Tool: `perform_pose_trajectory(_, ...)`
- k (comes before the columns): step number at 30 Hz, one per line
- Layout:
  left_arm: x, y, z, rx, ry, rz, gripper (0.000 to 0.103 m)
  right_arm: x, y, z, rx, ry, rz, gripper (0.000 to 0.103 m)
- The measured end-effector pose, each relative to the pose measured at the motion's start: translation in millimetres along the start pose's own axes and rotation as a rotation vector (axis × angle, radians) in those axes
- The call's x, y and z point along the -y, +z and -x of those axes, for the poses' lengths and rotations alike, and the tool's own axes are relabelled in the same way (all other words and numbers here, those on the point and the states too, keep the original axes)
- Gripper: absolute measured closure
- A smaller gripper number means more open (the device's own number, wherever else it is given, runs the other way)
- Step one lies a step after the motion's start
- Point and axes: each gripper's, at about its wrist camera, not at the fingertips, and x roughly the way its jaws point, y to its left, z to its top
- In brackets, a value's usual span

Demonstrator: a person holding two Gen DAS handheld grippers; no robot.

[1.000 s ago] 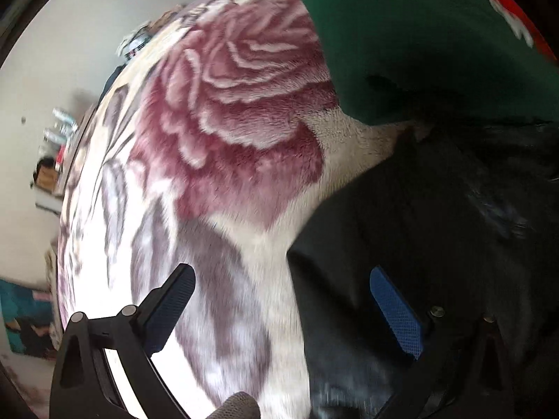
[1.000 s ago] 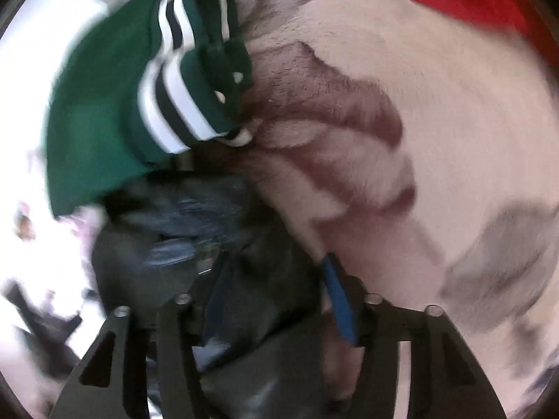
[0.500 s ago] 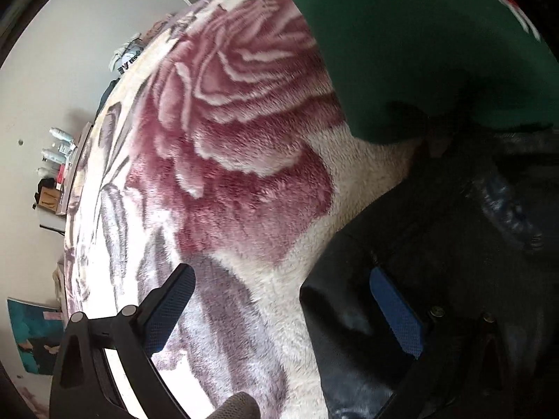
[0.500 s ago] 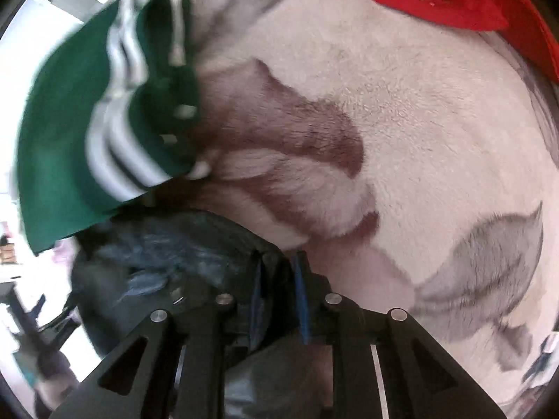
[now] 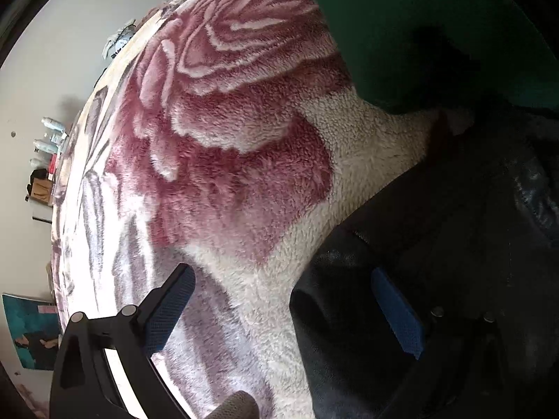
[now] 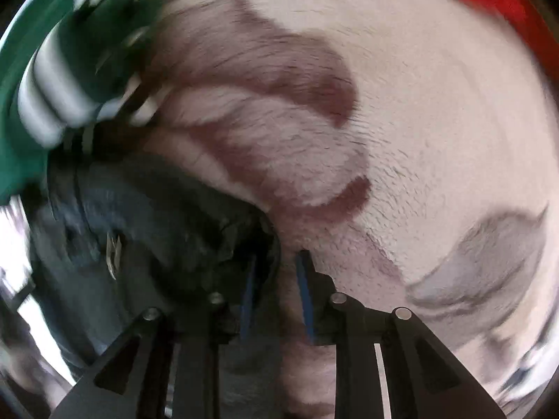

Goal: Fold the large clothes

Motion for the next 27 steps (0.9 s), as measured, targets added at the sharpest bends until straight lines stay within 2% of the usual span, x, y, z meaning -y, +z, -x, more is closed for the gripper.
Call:
perform_pose_trajectory(2,-8.6,-1.3,15.6,0.027,-0.001,0.019,0.000,3.2,-11.7,30.2,0.038,0.061,0.000,0.079)
perform_pose_trajectory(4,-19.0,-5.7,35.8,0.052,-0.026,0.053,0.000,11.9,-31.2,55.1,0.050,0.069,0.017,0.067)
perform_pose_trajectory(7,-38.2,-22.5,74.6,0.083,-0.086,0.111,0.000,32.2,-81.8,82.8,0.012,0.108,0.019,0.066)
perform_pose_trajectory(9,-50.4,-41.4,97.4,0.093,-0.090,0.138,0.000,55.5,-124.6,94.2,-0.031,0.133,0.008,0.066)
perform_pose_trajectory(11,-59.8,-74.6,118.6,0.072,-0.099,0.176,0.000,68.5,-164.3,94.9,-0.068,0.144,-0.004,0.066)
perform_pose_trajectory(14,-60.8,-134.4,132.1,-0.010,-0.072,0.203,0.000,85.3,-221.3,86.8,-0.146,0.185,0.009,0.065)
perform_pose_trajectory(16,-50.3,-183.6,132.2,-0.080,-0.028,0.203,0.000,85.1,-240.7,67.3,-0.202,0.219,0.044,0.065)
perform_pose_trajectory(18,-38.8,-225.9,123.5,-0.180,0.017,0.209,0.000,81.3,-251.9,45.0,-0.247,0.278,0.054,0.065)
perform_pose_trajectory(21,-23.7,-278.9,120.1,-0.277,0.084,0.277,0.000,71.6,-238.7,14.7,-0.267,0.424,-0.004,0.065)
perform_pose_trajectory(24,-18.8,-305.6,124.0,-0.317,0.125,0.389,0.000,63.3,-219.1,-4.8,-0.262,0.462,-0.040,0.065)
perform_pose_trajectory(27,-18.8,-322.0,127.3,-0.327,0.174,0.530,0.000,61.6,-201.3,-29.3,-0.253,0.498,-0.131,0.065)
